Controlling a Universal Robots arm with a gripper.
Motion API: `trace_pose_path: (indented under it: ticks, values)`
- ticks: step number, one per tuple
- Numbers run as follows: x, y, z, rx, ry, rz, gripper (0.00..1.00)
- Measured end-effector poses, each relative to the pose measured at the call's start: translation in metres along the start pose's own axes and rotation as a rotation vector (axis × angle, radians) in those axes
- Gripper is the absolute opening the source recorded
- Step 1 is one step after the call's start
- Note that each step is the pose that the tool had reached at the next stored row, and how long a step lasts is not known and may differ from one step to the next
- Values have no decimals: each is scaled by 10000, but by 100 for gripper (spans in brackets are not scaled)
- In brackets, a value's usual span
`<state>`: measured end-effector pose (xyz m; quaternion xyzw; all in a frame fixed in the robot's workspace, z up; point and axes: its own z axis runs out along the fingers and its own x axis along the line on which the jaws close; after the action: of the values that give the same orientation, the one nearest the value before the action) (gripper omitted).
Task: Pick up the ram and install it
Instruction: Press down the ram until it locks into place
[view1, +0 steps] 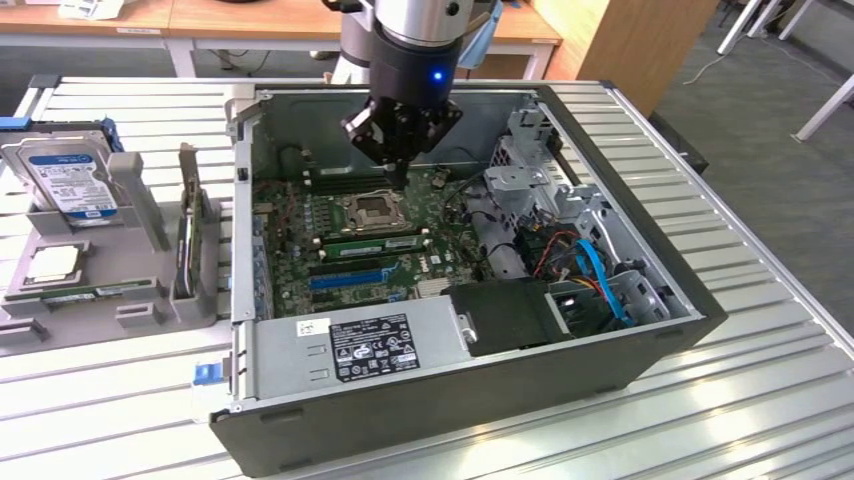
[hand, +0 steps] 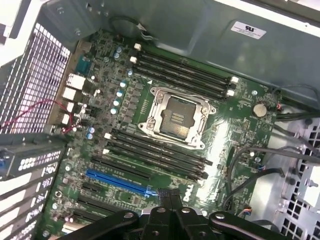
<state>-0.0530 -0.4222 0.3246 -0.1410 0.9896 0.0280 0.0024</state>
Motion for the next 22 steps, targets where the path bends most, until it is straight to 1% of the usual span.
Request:
trace_pose_path:
  ticks: [6,10,11,16,18,22]
  values:
    - [2,0,0,-38,122,553,10]
    - [3,1,1,-55,169,947,10]
    - [4,1,1,-63,192,1156,10]
    - [5,1,1,-89,274,1679,10]
    - [5,1,2,-95,290,1892,10]
    - [5,1,2,-98,294,1935,10]
